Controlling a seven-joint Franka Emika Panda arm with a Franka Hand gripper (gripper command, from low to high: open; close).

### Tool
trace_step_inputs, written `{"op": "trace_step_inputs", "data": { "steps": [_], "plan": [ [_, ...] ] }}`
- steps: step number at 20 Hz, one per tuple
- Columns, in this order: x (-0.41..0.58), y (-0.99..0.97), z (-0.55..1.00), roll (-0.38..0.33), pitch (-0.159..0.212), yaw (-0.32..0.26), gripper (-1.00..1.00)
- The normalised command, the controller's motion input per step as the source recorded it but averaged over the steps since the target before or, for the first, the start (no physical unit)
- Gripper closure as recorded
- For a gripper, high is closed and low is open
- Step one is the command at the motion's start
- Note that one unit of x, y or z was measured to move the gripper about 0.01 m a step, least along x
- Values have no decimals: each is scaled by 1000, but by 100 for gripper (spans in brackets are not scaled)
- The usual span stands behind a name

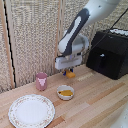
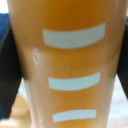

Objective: Bring your hand's grasp to the bread. Hold the bread tenderly using the grip of your hand. Carefully pick up the bread and hover it over the white plate. Politely place it atop the plate.

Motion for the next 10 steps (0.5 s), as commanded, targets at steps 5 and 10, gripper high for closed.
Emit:
{"op": "trace_step_inputs", "data": {
  "steps": [5, 10],
  "plan": [
    [-155, 645, 577, 58, 58, 0, 100],
    [-119, 734, 381, 15, 81, 0, 100]
  ]
}}
